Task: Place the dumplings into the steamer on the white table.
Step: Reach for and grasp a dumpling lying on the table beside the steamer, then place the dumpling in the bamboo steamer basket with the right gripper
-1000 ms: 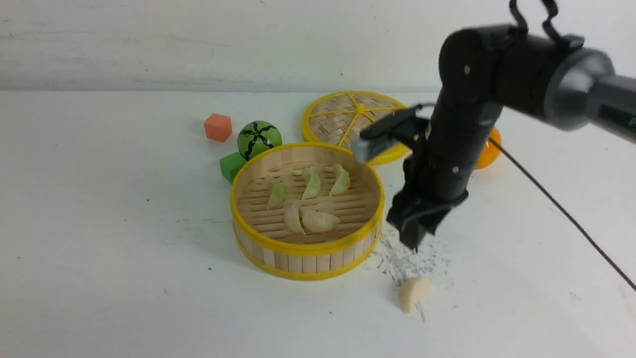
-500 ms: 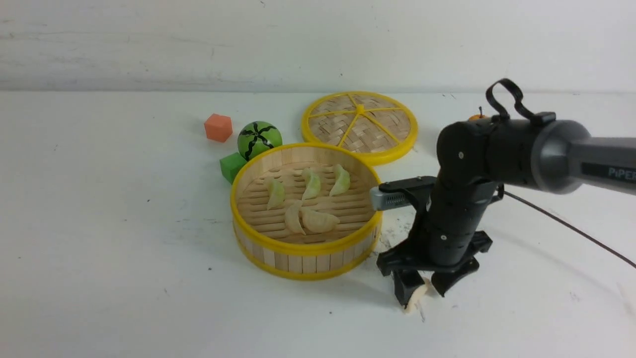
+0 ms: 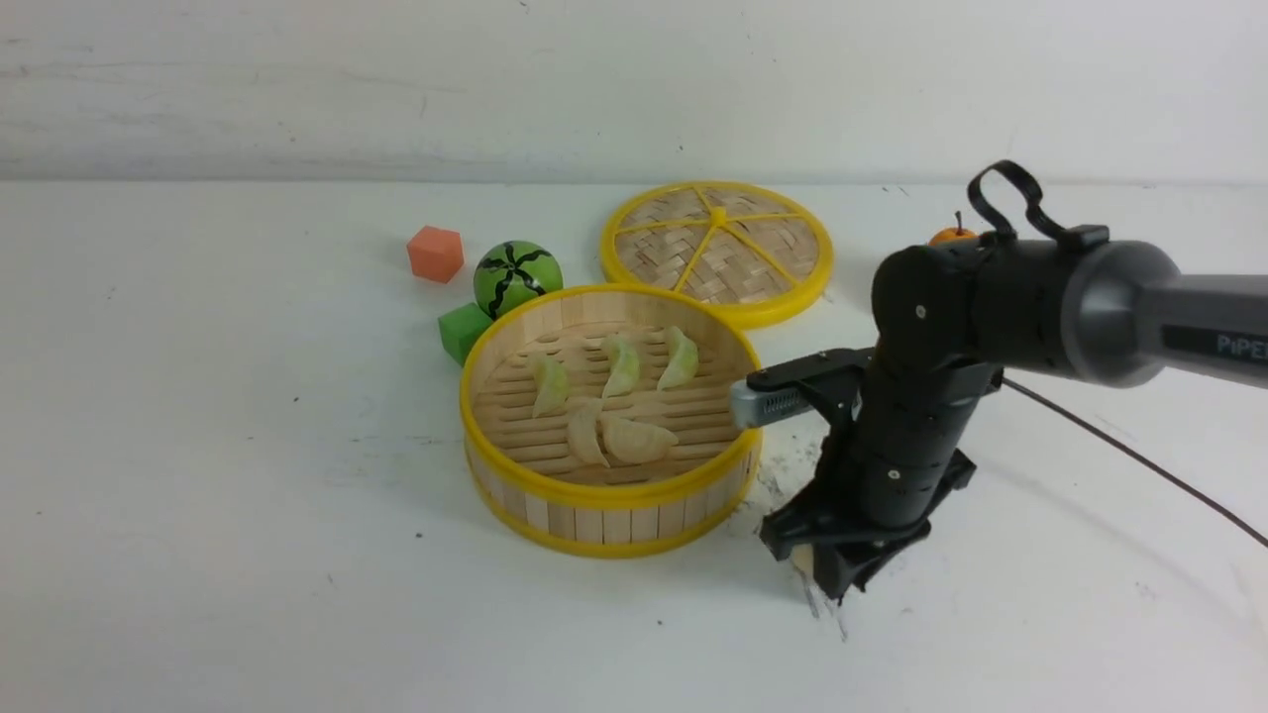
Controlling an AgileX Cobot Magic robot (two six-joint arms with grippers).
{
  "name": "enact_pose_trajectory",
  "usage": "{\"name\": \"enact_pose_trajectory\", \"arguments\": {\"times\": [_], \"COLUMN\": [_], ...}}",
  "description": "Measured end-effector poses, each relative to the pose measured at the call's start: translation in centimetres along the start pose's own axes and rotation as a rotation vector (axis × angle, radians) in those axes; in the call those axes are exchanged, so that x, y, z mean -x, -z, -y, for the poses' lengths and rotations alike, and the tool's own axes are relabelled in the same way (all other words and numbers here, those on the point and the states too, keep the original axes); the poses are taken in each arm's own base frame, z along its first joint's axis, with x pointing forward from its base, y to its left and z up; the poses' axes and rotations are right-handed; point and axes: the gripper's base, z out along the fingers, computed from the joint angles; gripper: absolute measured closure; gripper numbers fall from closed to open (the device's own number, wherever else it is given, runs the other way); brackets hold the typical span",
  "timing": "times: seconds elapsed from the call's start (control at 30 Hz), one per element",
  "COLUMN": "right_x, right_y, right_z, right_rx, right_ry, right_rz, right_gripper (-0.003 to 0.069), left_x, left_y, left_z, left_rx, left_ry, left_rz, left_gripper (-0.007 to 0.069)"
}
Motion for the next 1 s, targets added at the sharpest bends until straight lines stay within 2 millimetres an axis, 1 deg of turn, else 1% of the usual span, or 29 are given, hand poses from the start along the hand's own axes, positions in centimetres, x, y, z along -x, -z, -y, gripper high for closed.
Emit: {"name": "enact_pose_trajectory", "arguments": {"times": [0.03,0.2,0.3,0.37,0.4,0.43,0.53,0.63,0.7,0.77,0.83,0.93,1.0], "right_x": [-0.1,-0.6,-0.3,0.4,0.9,1.4,3.7,5.2,6.3,7.1,7.5,7.9,8.0], "right_y": [0.7,2.8,4.6,6.1,7.2,7.9,9.6,8.9,7.1,4.8,2.7,1.5,1.2], "right_z": [0.0,0.1,-0.1,-0.4,-0.7,-0.9,-1.8,-2.1,-2.1,-2.0,-1.9,-1.8,-1.8], "right_rx": [-0.011,-0.056,-0.058,-0.051,-0.044,-0.034,0.031,0.073,0.097,0.114,0.131,0.136,0.132], "right_ry": [0.017,0.062,0.072,0.082,0.096,0.104,0.132,0.146,0.16,0.172,0.184,0.209,0.221], "right_rz": [0.008,0.01,0.057,0.117,0.166,0.207,0.356,0.389,0.371,0.337,0.305,0.306,0.311], "right_gripper": [0.0526,0.0526,0.0526,0.0526,0.0526,0.0526,0.0526,0.0526,0.0526,0.0526,0.0526,0.0526,0.0526], "left_x": [0.0,0.0,0.0,0.0,0.0,0.0,0.0,0.0,0.0,0.0,0.0,0.0,0.0], "left_y": [0.0,0.0,0.0,0.0,0.0,0.0,0.0,0.0,0.0,0.0,0.0,0.0,0.0], "left_z": [0.0,0.0,0.0,0.0,0.0,0.0,0.0,0.0,0.0,0.0,0.0,0.0,0.0], "left_rx": [0.0,0.0,0.0,0.0,0.0,0.0,0.0,0.0,0.0,0.0,0.0,0.0,0.0], "left_ry": [0.0,0.0,0.0,0.0,0.0,0.0,0.0,0.0,0.0,0.0,0.0,0.0,0.0], "left_rz": [0.0,0.0,0.0,0.0,0.0,0.0,0.0,0.0,0.0,0.0,0.0,0.0,0.0], "left_gripper": [0.0617,0.0615,0.0615,0.0615,0.0614,0.0614,0.0614,0.0613,0.0613,0.0613,0.0611,0.061,0.0609]}}
